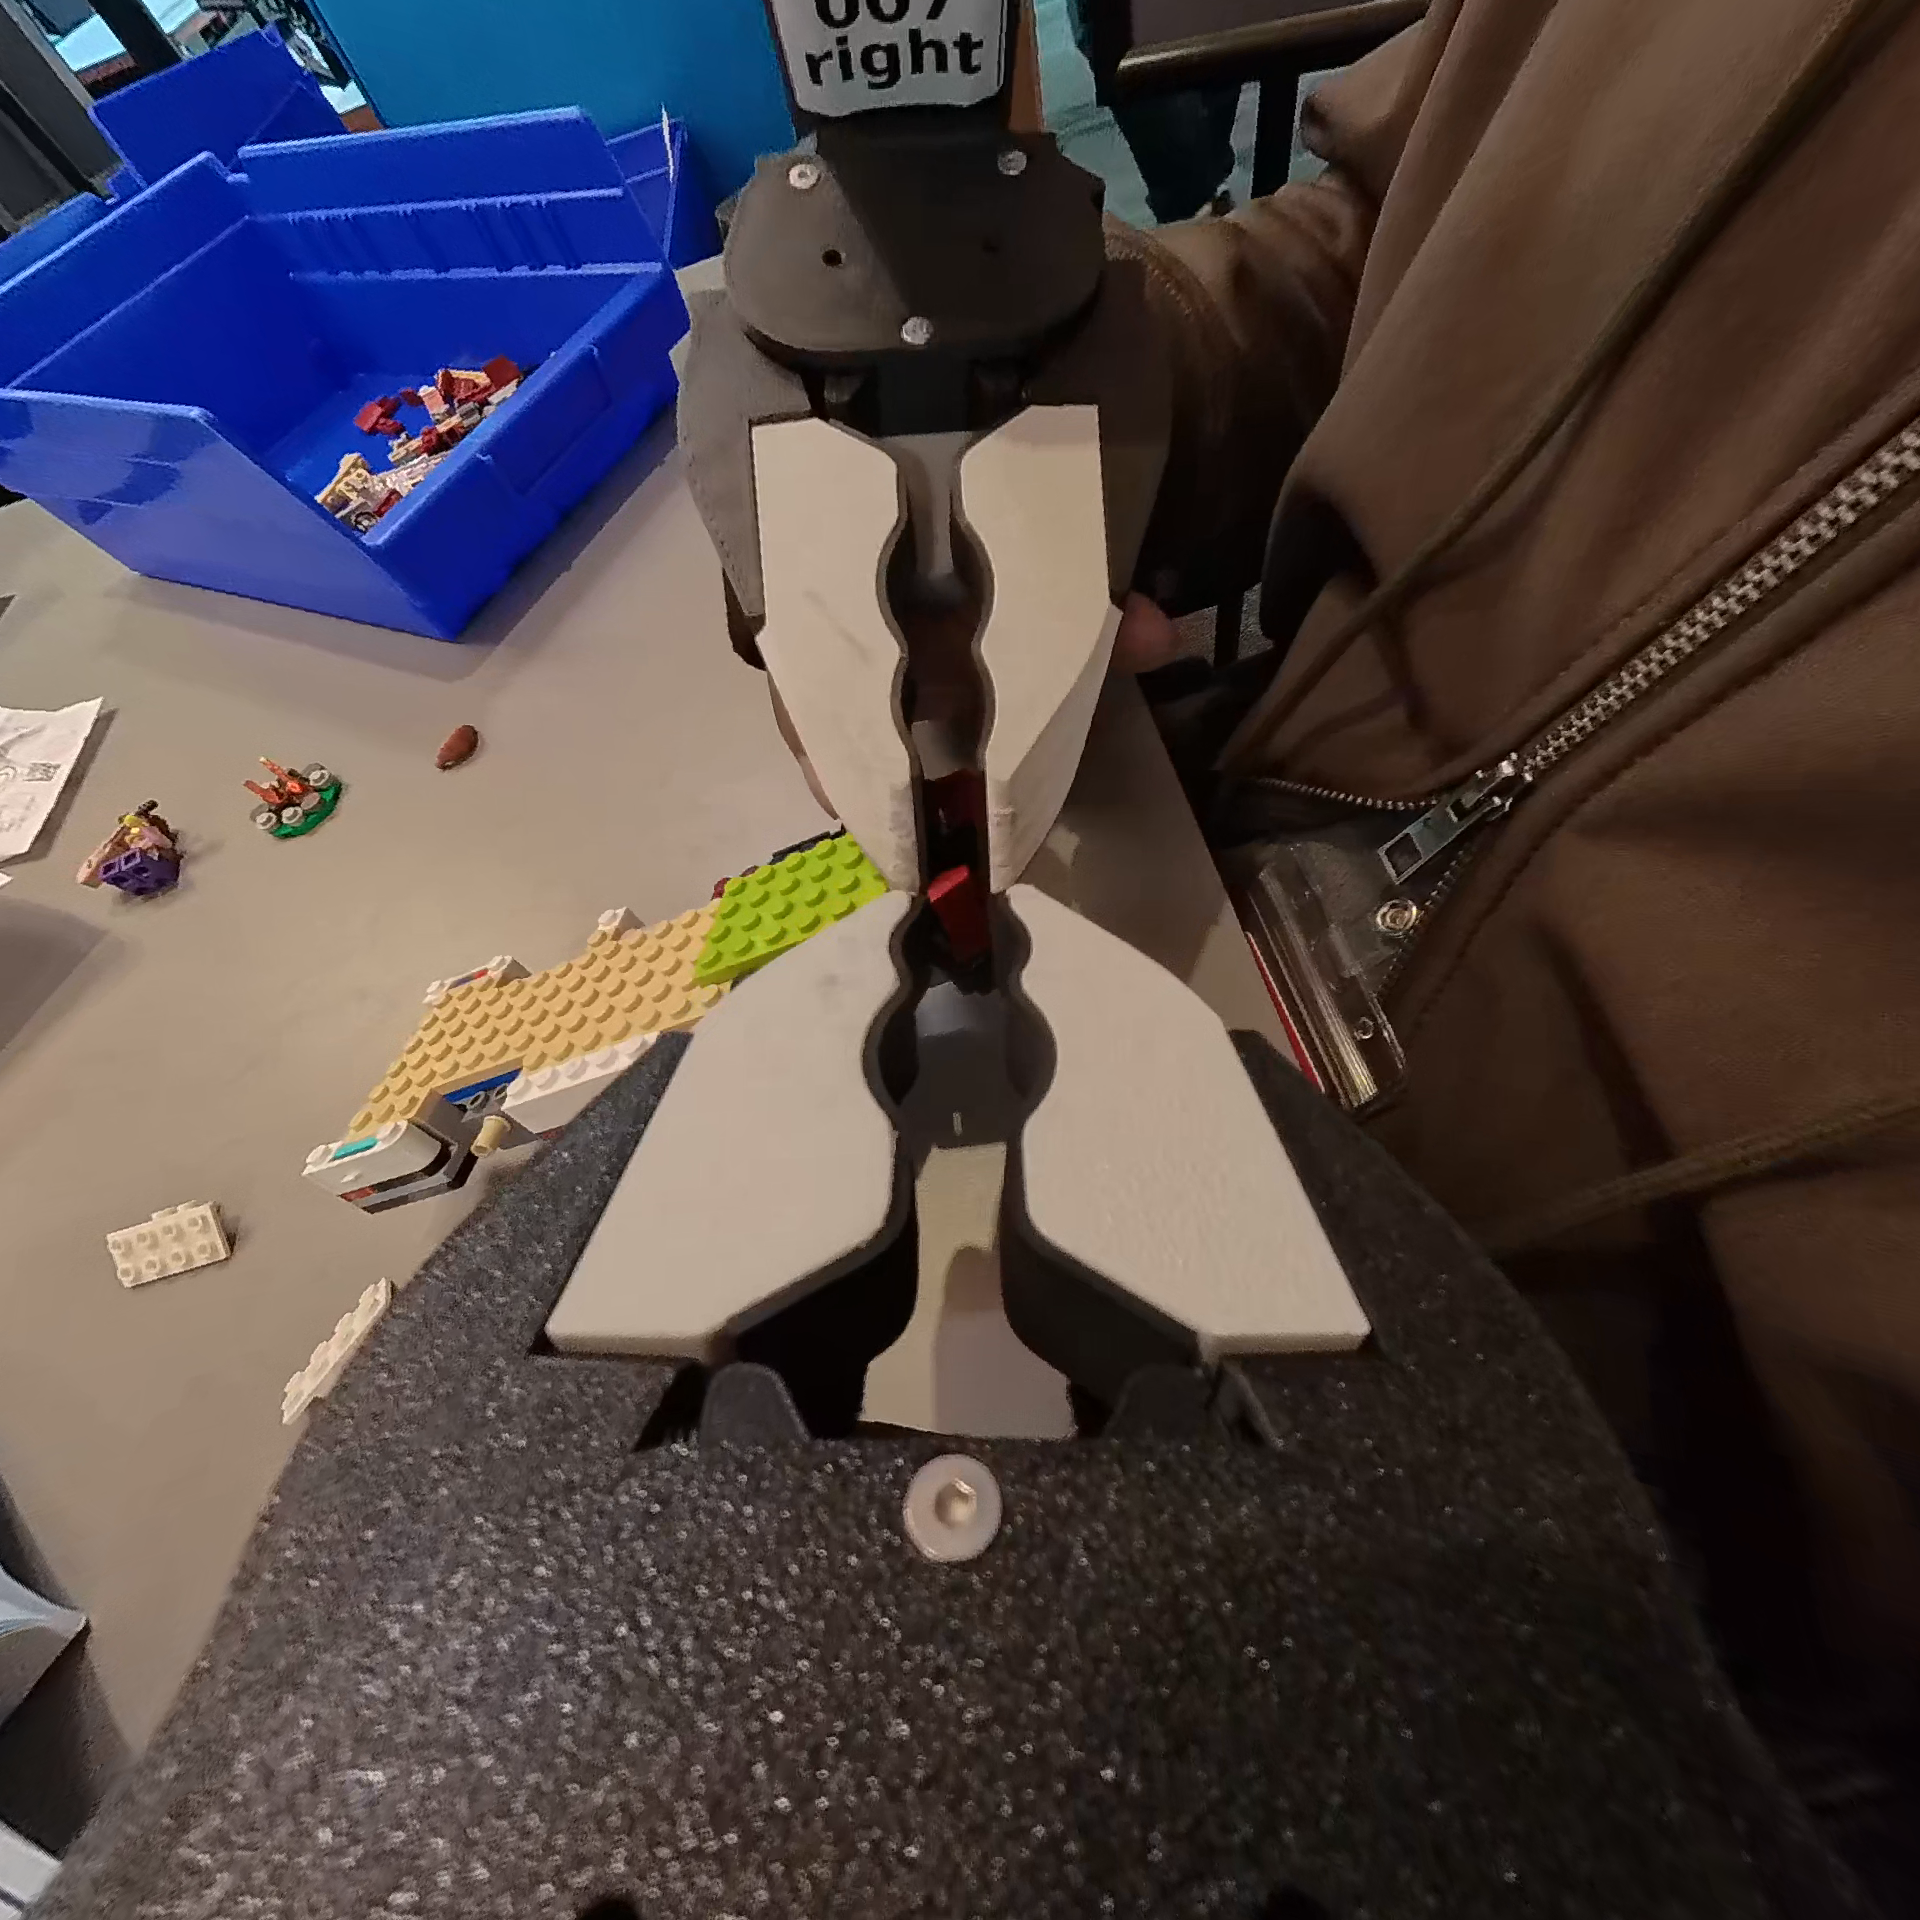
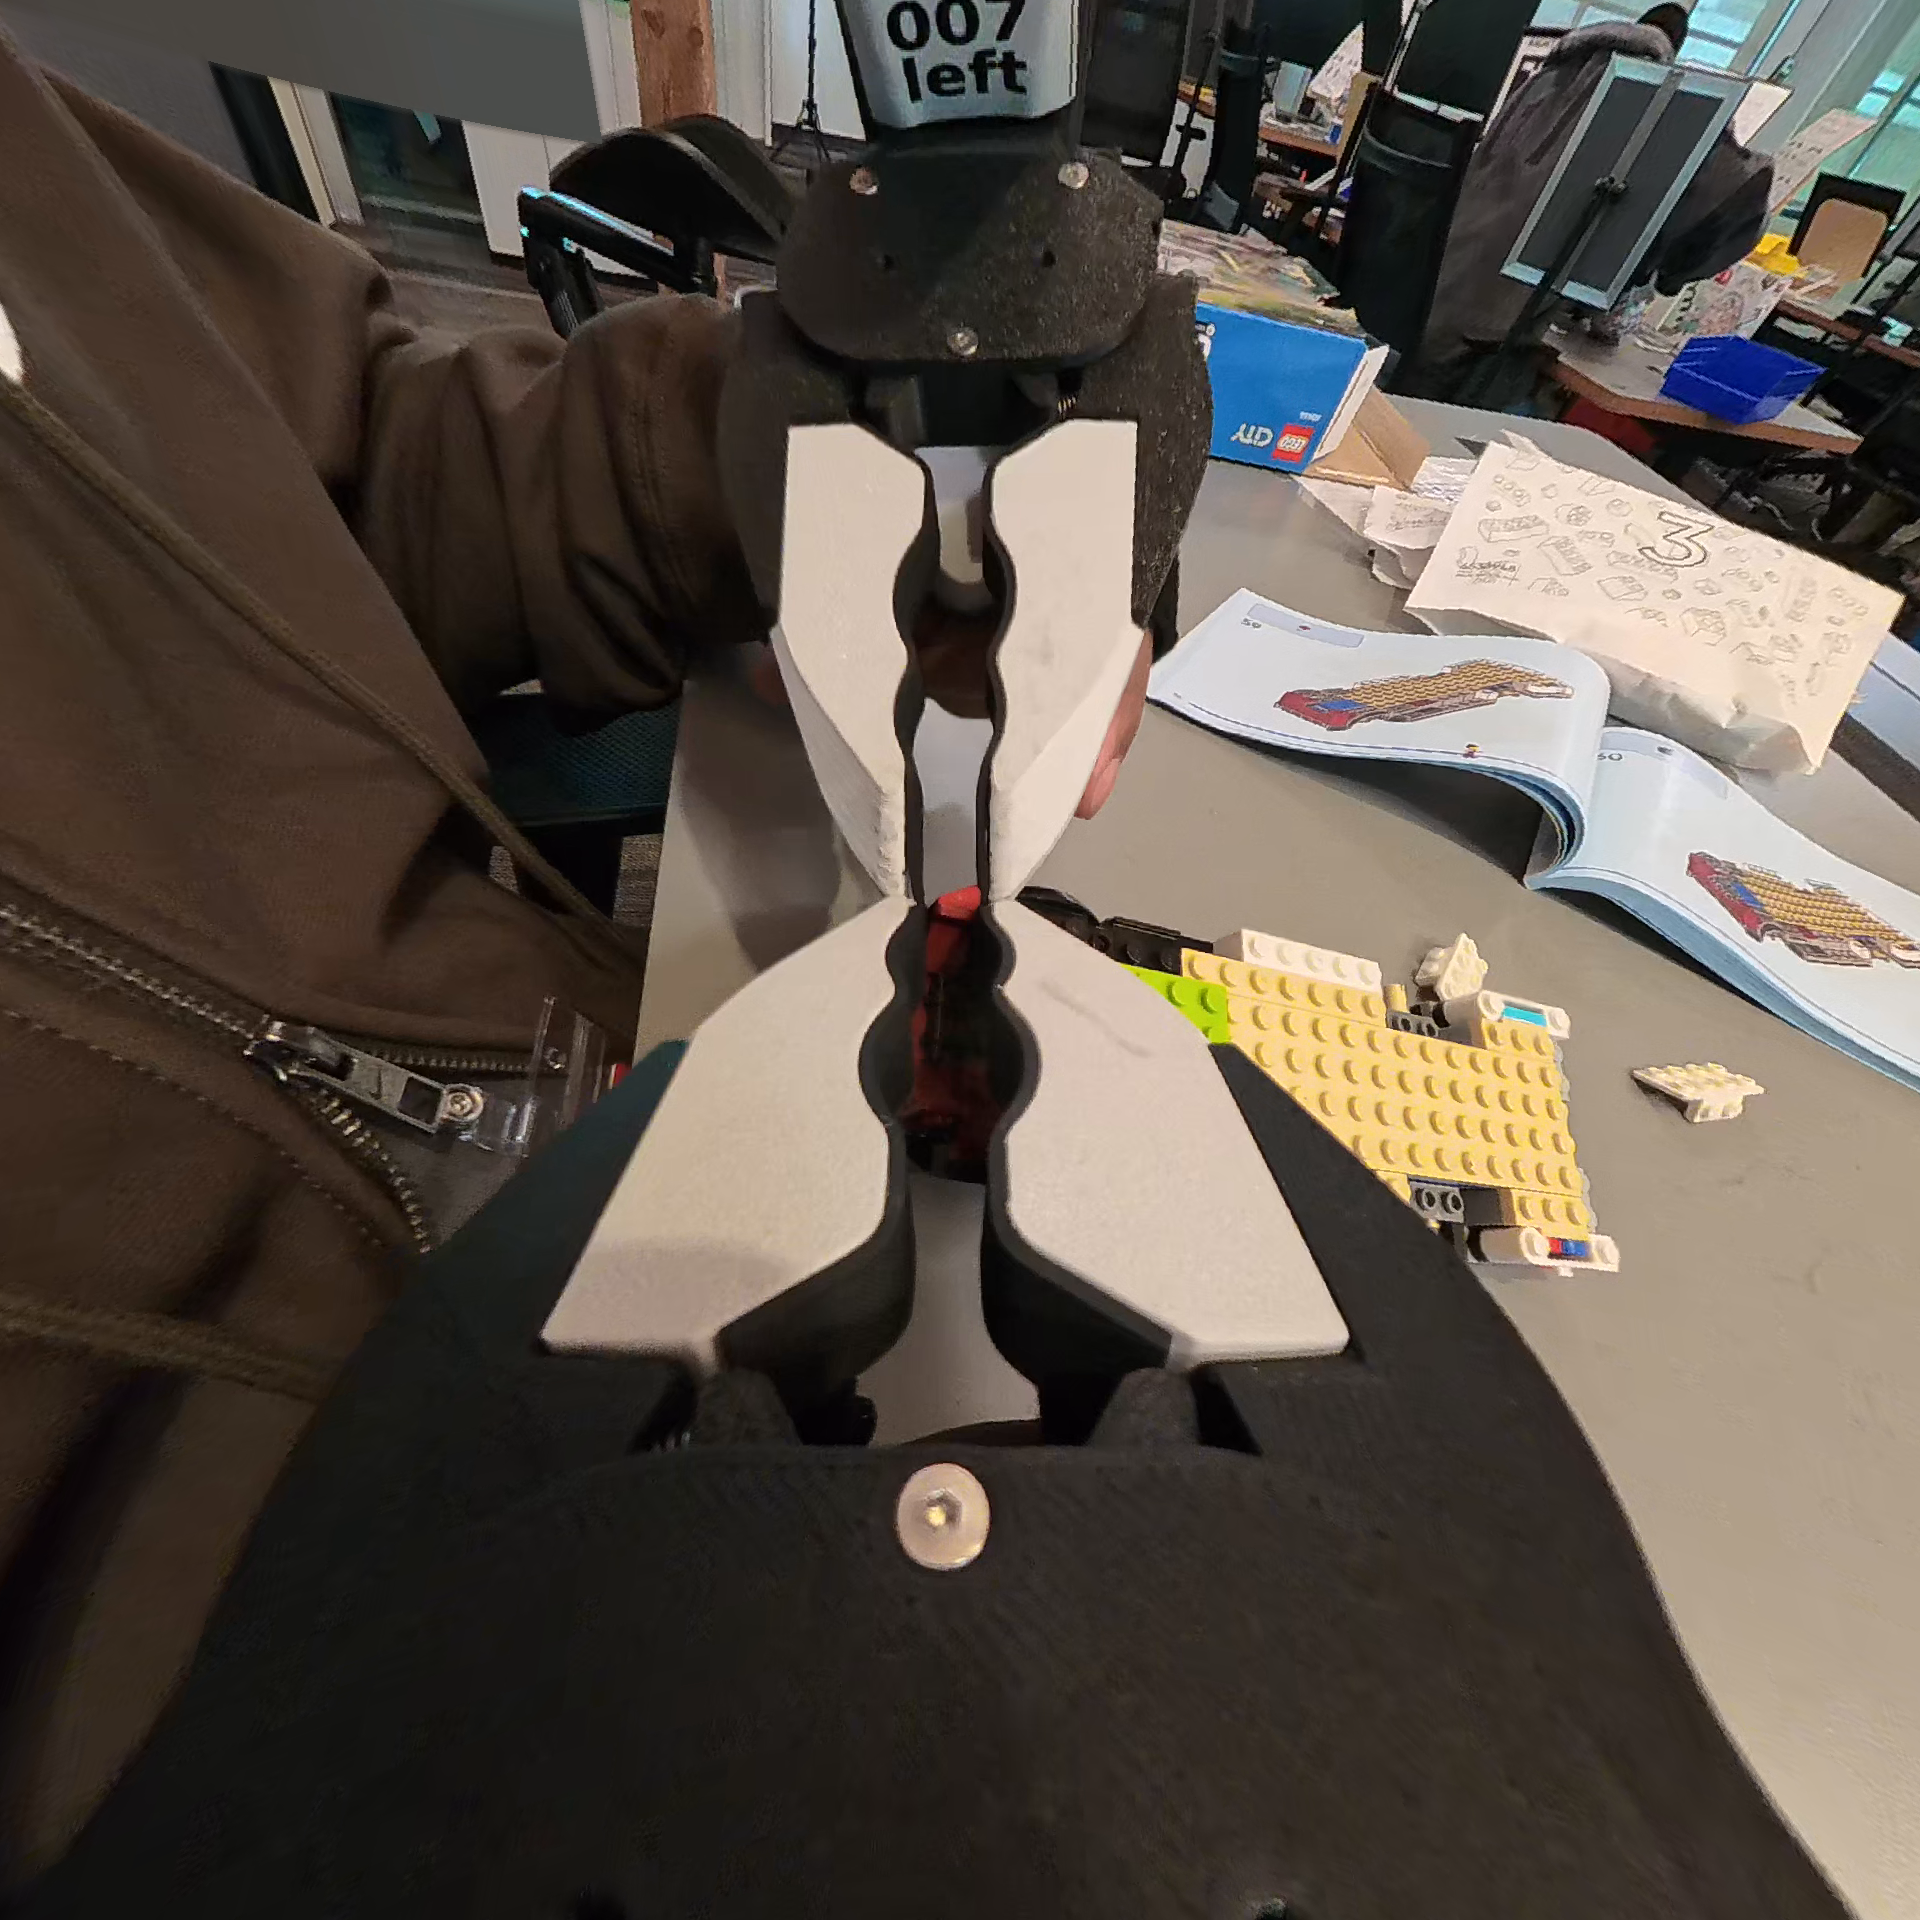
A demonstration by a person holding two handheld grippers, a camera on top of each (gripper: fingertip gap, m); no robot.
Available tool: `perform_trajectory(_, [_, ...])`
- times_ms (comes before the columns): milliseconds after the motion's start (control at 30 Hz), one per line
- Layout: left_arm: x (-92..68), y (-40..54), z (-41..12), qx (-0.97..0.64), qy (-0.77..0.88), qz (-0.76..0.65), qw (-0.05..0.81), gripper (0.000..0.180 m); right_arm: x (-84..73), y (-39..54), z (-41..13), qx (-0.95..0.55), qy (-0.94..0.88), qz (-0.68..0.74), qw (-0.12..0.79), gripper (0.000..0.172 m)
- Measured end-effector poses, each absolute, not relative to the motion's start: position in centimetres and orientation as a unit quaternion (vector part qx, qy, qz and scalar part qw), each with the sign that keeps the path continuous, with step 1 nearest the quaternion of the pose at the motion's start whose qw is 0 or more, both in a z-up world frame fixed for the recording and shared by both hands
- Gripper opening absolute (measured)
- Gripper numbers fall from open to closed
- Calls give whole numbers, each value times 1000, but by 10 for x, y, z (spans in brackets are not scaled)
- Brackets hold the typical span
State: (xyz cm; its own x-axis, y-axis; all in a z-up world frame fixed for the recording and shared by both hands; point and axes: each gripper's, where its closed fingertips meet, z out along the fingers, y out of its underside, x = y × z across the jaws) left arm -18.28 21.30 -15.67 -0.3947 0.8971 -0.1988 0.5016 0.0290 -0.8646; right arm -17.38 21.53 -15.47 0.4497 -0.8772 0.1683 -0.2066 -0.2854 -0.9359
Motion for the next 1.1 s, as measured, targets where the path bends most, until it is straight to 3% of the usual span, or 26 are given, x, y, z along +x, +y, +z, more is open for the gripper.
perform_trajectory(1100, [-179,212,-162,-488,-693,474,238,3,-172,216,-159,-723,371,-383,438,8])
